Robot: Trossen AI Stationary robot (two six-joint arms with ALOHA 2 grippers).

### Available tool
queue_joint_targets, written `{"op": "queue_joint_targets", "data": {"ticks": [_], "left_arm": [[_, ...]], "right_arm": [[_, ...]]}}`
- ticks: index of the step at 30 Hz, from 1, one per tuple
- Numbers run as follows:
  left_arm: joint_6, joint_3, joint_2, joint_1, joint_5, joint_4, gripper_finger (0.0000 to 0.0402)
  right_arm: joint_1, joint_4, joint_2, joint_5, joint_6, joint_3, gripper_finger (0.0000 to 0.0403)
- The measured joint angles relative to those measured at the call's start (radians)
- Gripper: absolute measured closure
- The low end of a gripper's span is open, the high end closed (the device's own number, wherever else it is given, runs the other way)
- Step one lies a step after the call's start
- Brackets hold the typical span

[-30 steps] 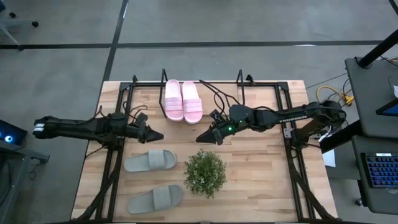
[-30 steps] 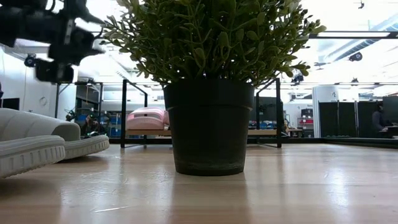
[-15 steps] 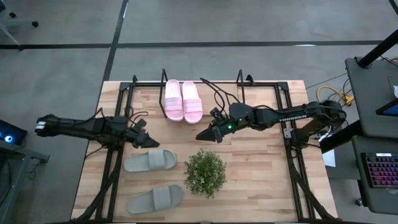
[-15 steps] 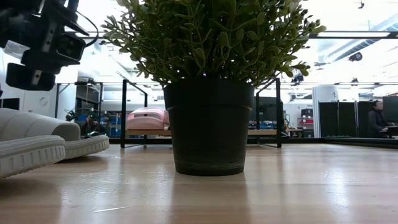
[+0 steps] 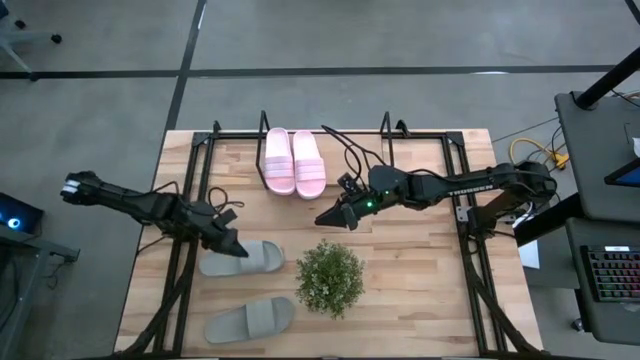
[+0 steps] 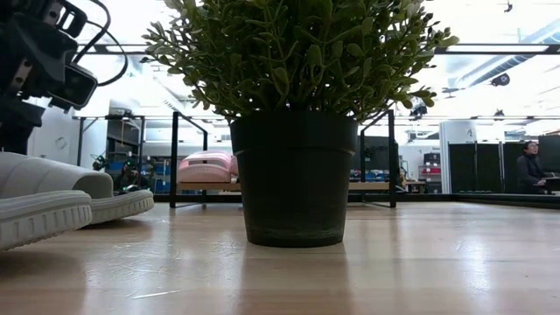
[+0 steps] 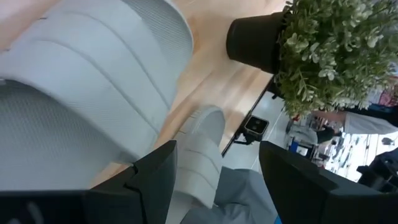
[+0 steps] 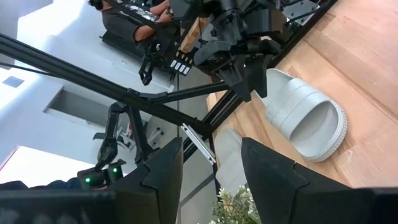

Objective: Pick and place slides into the shelf
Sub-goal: Put the top gray slide on the shelf

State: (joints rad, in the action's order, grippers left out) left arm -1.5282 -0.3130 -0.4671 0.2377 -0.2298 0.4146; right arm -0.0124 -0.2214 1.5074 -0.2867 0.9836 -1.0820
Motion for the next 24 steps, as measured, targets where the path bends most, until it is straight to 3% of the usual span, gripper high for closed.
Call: {"op": "queue_joint_targets", "data": {"ticks": [15, 24], "left_arm": [[-0.011, 0.000, 0.005, 0.001, -0.051, 0.095, 0.0189], [-0.009, 0.008, -0.033, 0.000, -0.020, 0.129, 0.0189]], "right_arm": [[0.000, 0.001, 0.000, 0.001, 0.008, 0.001, 0.0248], [0.000, 0.001, 0.000, 0.000, 0.012, 0.001, 0.0248]]}}
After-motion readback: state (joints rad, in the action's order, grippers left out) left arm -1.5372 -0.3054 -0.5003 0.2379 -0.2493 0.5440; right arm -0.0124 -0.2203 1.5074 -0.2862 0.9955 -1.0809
